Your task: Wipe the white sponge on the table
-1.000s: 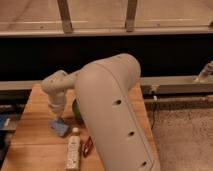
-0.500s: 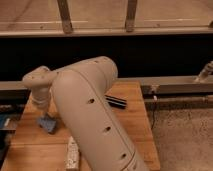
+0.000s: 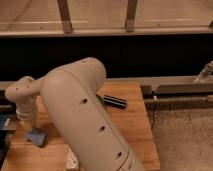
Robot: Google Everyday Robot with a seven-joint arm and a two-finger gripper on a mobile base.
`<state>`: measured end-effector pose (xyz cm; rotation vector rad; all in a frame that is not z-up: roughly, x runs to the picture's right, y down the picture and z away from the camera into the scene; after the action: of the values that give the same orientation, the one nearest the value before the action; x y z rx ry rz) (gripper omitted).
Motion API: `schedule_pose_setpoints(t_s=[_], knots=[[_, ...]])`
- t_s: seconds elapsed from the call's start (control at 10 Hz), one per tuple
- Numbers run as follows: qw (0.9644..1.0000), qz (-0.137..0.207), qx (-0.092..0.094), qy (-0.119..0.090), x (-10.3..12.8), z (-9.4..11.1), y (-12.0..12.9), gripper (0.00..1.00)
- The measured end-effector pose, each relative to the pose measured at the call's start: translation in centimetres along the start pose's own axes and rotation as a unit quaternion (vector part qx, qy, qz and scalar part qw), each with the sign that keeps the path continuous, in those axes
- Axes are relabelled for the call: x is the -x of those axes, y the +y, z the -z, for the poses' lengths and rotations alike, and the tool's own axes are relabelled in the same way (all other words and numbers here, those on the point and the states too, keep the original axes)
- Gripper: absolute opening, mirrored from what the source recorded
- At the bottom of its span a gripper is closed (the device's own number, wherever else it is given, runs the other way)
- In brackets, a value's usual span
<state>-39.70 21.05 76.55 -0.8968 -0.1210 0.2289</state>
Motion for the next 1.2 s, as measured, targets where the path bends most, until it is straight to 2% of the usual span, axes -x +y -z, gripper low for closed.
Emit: schedule_pose_setpoints(t_s=[0.1, 0.2, 0.5, 0.7, 0.8, 1.0, 1.1, 1.2], knots=[[1.0, -0.009, 0.002, 0.0, -0.9, -0.1, 0.6, 0.0], [0.9995, -0.032, 0.0, -0.001, -2.9, 0.0, 0.6, 0.0], [0.9972, -0.075, -0.006, -0.006, -5.9, 0.9, -1.2, 0.01], [0.995, -0.098, -0.011, -0.018, -7.8, 2.3, -5.3, 0.18], [0.9946, -0.101, -0.01, -0.021, -8.0, 2.7, -6.5, 0.26], [0.994, -0.101, -0.006, -0.04, -7.6, 4.4, -9.5, 0.48], [0.9938, -0.102, -0.003, -0.044, -7.8, 4.7, -10.0, 0.56], [0.9932, -0.104, 0.001, -0.051, -8.1, 4.9, -10.5, 0.68]])
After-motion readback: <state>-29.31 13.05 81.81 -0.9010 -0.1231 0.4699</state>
